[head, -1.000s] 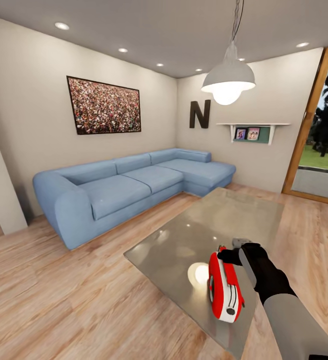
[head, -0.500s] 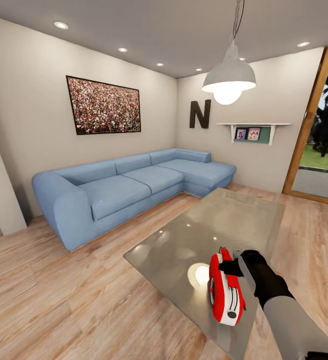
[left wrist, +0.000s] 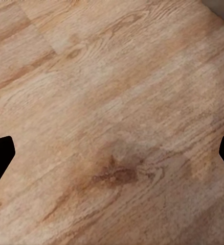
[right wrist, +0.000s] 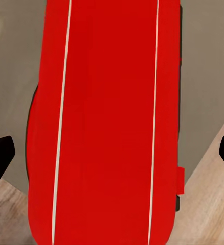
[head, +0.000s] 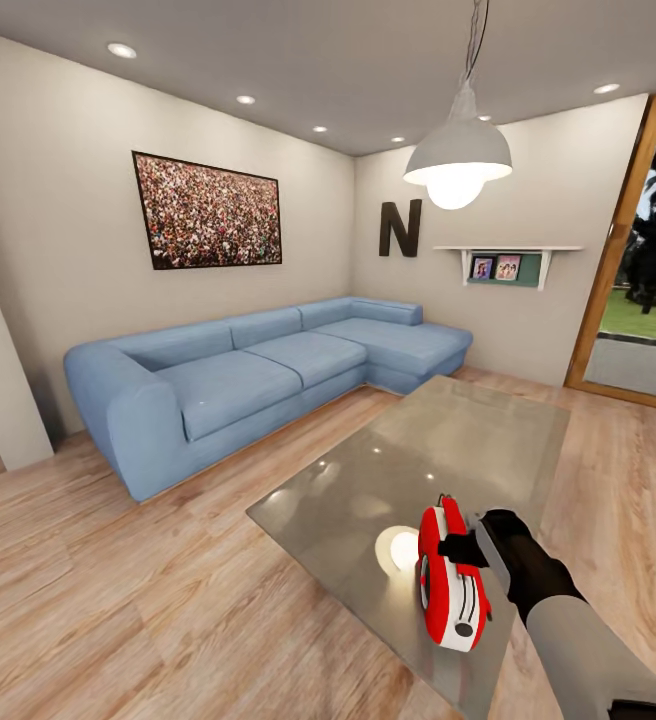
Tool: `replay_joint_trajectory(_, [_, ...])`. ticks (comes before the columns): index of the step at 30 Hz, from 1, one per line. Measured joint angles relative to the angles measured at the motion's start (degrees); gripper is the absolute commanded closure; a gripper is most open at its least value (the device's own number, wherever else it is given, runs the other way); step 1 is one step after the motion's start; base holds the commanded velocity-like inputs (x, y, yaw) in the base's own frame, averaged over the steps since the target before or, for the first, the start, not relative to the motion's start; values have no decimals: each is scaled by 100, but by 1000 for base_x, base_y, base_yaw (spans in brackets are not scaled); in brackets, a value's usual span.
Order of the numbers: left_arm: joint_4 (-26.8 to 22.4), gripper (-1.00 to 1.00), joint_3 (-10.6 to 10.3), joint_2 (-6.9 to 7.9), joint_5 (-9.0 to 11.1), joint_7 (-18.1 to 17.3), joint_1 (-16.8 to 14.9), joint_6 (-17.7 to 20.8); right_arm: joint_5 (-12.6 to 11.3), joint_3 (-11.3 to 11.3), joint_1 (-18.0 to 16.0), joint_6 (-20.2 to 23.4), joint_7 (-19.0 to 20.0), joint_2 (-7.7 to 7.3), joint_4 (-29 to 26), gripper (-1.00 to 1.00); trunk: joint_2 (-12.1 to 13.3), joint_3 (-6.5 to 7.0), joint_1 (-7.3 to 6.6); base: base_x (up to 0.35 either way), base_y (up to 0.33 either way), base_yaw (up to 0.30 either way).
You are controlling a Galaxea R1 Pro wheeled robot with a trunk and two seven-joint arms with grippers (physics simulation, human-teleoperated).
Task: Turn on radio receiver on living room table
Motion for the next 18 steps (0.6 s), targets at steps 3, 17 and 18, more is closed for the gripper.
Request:
replay_joint_trajectory(3, [0,-100,0,0,0,8,0,0,0,4,0,-3,5,1,1,-100,0,0,0,0,0,0])
replay_joint_trajectory(17, [0,-100,0,0,0,36,0,0,96,5,-1,-9,13,0,18,100,0,0,0,0,0,0])
replay_joint_trajectory(18, [0,-100,0,0,0,36,0,0,107,4,-2,-8,7,0,17,100,0,0,0,0,0,0])
